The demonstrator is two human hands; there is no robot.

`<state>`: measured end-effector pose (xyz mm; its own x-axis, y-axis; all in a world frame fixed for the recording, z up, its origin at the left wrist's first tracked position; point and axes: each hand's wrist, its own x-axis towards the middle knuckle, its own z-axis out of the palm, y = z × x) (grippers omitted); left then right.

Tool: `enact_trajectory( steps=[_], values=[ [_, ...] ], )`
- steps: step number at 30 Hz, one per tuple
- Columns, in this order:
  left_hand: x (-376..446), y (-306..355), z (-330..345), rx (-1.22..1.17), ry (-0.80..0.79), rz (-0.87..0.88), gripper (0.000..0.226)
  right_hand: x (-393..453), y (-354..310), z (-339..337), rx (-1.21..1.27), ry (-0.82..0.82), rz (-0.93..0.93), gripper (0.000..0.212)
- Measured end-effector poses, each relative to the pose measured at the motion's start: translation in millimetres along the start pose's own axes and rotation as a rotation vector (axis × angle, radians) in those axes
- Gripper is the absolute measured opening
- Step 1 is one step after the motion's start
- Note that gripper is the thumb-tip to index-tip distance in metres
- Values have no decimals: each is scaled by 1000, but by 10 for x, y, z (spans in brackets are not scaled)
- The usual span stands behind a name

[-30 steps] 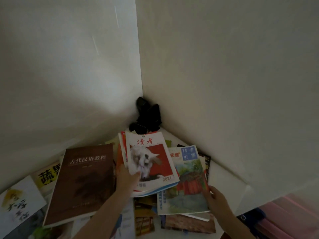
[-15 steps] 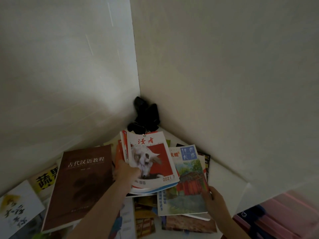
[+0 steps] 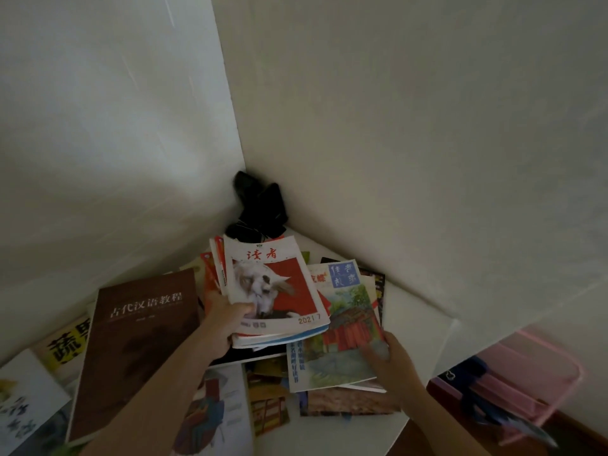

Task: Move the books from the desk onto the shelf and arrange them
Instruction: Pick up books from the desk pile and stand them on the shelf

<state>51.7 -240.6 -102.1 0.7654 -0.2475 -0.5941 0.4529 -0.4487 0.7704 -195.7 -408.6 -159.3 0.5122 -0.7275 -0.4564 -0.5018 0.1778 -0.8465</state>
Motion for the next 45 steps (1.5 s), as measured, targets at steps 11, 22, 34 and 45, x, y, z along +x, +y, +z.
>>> enact_trajectory(
  steps=[11,22,34,45],
  values=[
    [-788,-375,-1535,-189,50,-23,61,-139,-622,-9,335,78,-87,41],
    [-1169,-768,-1866,-468,91,-123,33,-1042,-1051,1859,142,-449,-42,37],
    [-992,-797,-1891,-219,81,-42,78,-905,-1082,1929,-213,-640,4,56],
    [-1189,-1093,-1783,-165,-88,-15,88,-901,-909,1815,-35,-759,232,63]
  ],
)
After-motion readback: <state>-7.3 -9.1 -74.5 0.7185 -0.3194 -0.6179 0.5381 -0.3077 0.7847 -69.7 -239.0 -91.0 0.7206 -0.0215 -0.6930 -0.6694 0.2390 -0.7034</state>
